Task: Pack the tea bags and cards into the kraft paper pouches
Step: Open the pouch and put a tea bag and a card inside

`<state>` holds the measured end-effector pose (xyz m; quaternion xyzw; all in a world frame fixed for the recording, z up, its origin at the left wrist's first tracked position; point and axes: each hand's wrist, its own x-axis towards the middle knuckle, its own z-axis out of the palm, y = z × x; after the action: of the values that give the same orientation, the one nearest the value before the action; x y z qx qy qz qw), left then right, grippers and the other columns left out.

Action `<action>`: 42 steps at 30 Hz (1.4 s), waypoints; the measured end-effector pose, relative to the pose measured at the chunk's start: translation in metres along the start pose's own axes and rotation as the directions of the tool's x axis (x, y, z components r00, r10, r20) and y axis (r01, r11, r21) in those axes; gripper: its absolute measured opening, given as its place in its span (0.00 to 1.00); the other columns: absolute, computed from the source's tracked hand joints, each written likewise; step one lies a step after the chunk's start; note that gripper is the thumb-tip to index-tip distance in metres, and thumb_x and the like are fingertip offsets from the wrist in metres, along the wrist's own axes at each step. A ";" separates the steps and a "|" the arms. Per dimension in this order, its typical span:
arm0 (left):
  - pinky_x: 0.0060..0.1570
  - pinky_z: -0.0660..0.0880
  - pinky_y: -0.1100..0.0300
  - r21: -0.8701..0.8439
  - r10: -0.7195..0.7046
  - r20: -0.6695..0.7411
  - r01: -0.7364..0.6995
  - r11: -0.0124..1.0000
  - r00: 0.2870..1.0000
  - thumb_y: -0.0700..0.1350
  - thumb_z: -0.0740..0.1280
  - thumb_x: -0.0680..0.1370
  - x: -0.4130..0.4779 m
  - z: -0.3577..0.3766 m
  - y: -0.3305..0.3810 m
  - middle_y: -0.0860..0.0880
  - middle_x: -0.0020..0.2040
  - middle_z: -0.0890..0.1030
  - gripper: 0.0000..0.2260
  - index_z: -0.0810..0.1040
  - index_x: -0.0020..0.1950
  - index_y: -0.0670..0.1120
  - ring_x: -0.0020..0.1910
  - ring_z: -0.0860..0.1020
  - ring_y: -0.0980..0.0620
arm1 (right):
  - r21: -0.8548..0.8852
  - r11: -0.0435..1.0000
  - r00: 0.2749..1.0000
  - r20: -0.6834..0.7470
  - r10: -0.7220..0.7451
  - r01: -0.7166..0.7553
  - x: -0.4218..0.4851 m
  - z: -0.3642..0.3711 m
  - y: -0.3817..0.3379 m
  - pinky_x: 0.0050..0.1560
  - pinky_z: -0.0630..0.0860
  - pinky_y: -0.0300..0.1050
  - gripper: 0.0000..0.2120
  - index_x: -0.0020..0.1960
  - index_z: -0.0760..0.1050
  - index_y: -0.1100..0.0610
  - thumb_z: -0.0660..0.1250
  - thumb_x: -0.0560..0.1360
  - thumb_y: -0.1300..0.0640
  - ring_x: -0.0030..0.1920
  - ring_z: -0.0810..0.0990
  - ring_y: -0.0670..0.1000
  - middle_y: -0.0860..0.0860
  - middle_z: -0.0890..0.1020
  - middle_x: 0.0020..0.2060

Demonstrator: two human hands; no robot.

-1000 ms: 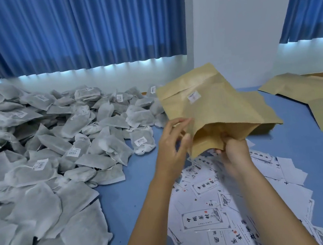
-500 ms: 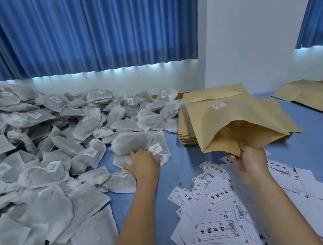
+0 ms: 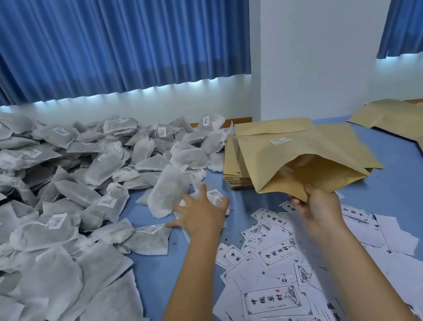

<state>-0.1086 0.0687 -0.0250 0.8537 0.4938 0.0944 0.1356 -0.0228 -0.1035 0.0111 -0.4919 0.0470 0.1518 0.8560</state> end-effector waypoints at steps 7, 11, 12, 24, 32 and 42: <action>0.49 0.74 0.49 -0.020 0.081 -0.124 -0.084 0.996 0.989 0.52 0.68 0.76 -0.005 0.009 0.002 0.45 0.69 0.61 0.18 0.70 0.65 0.56 0.65 0.62 0.37 | 0.009 0.998 0.998 0.002 0.055 -0.055 -0.002 0.002 0.001 0.23 0.72 0.34 0.10 0.42 0.73 0.59 0.58 0.79 0.67 0.36 0.75 0.53 0.55 0.78 0.39; 0.45 0.74 0.55 -0.287 0.193 -0.167 -0.235 0.929 0.967 0.46 0.70 0.73 -0.001 0.002 -0.002 0.45 0.57 0.74 0.12 0.79 0.56 0.49 0.56 0.72 0.43 | 0.006 0.999 0.998 -0.041 0.045 -0.044 0.001 -0.001 0.002 0.24 0.73 0.34 0.10 0.42 0.73 0.59 0.57 0.80 0.65 0.35 0.77 0.53 0.54 0.81 0.32; 0.41 0.75 0.59 -0.458 0.202 -0.160 -0.254 0.852 0.966 0.44 0.71 0.71 -0.001 -0.005 -0.003 0.46 0.50 0.79 0.09 0.81 0.51 0.48 0.50 0.77 0.47 | 0.001 0.999 0.998 -0.045 0.032 -0.032 0.000 -0.001 0.002 0.24 0.73 0.34 0.11 0.41 0.73 0.58 0.56 0.80 0.65 0.34 0.77 0.52 0.52 0.82 0.28; 0.44 0.73 0.64 -0.881 0.702 0.073 -0.285 0.379 0.708 0.41 0.70 0.65 -0.060 -0.055 0.041 0.56 0.47 0.81 0.08 0.82 0.40 0.53 0.43 0.78 0.59 | -0.143 0.988 0.987 -0.156 0.035 -0.057 0.000 0.019 0.013 0.57 0.70 0.31 0.15 0.63 0.69 0.71 0.51 0.83 0.63 0.60 0.76 0.57 0.70 0.74 0.58; 0.39 0.69 0.57 -0.253 0.507 -0.243 -0.559 0.790 0.827 0.48 0.65 0.72 -0.075 -0.043 0.082 0.50 0.50 0.76 0.07 0.75 0.45 0.46 0.48 0.75 0.46 | -0.466 0.869 0.985 0.101 -0.137 0.168 -0.001 0.003 0.022 0.43 0.70 0.39 0.09 0.44 0.69 0.58 0.56 0.79 0.68 0.45 0.70 0.52 0.54 0.73 0.39; 0.52 0.71 0.57 -0.657 0.202 0.019 -0.140 0.741 0.979 0.42 0.64 0.77 -0.034 -0.036 0.126 0.38 0.61 0.76 0.16 0.73 0.63 0.37 0.60 0.75 0.41 | -0.438 0.859 0.946 0.291 -0.143 0.264 -0.024 0.017 0.031 0.38 0.71 0.35 0.07 0.52 0.73 0.59 0.58 0.78 0.67 0.41 0.73 0.51 0.54 0.76 0.41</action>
<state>-0.0332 -0.0153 0.0490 0.7980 0.3429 0.2344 0.4367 -0.0560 -0.0794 -0.0001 -0.6645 -0.1514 0.1268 0.7207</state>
